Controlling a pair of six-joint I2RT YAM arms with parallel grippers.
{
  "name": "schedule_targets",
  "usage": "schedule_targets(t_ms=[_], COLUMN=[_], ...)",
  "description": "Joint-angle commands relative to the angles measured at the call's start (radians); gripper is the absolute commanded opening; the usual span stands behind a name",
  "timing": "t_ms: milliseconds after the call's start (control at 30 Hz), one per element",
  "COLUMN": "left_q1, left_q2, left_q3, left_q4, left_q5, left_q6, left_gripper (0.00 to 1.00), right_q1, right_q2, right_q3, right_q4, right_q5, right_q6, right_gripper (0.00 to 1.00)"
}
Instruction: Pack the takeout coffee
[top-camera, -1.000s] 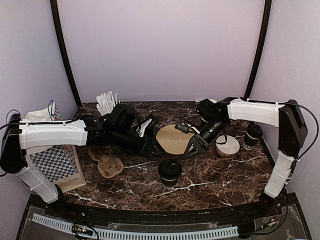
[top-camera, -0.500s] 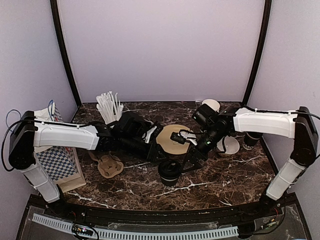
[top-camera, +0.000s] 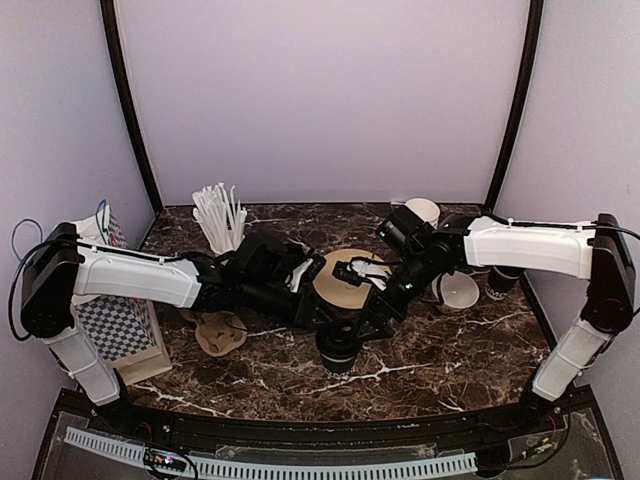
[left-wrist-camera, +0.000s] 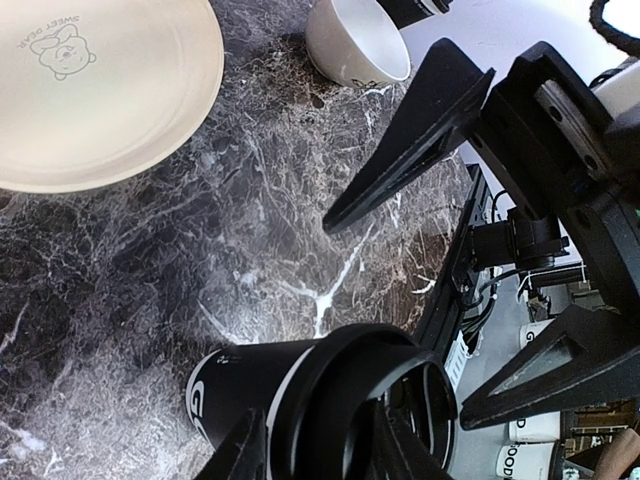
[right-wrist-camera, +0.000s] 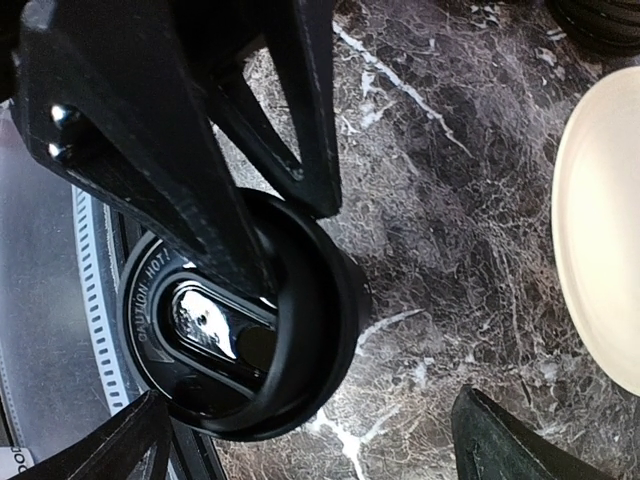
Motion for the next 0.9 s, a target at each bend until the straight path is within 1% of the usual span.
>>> schedule_targets(t_ms=[0, 167, 300, 533, 867], left_q1=[-0.005, -0.005, -0.004, -0.004, -0.004], left_q2=[0.000, -0.005, -0.012, -0.012, -0.009], left_q3=[-0.044, -0.057, -0.064, -0.079, -0.087], left_q4=[-0.027, -0.022, -0.020, -0.015, -0.013], left_q5=[-0.003, -0.004, -0.007, -0.010, -0.007], left_q6=[-0.016, -0.028, -0.034, -0.032, -0.031], left_gripper=[0.38, 0.37, 0.37, 0.37, 0.36], right_q1=[0.016, 0.046, 0.060, 0.095, 0.148], right_q2=[-0.010, 0.008, 0.017, 0.020, 0.048], right_q3=[0.038, 0.071, 0.095, 0.080, 0.056], right_q4=[0.010, -0.005, -0.018, -0.015, -0.003], right_q5=[-0.018, 0.066, 0.053, 0.081, 0.213], right_q6=[-0.025, -0.039, -0.050, -0.074, -0.079], right_gripper=[0.99, 0.99, 0.98, 0.99, 0.99])
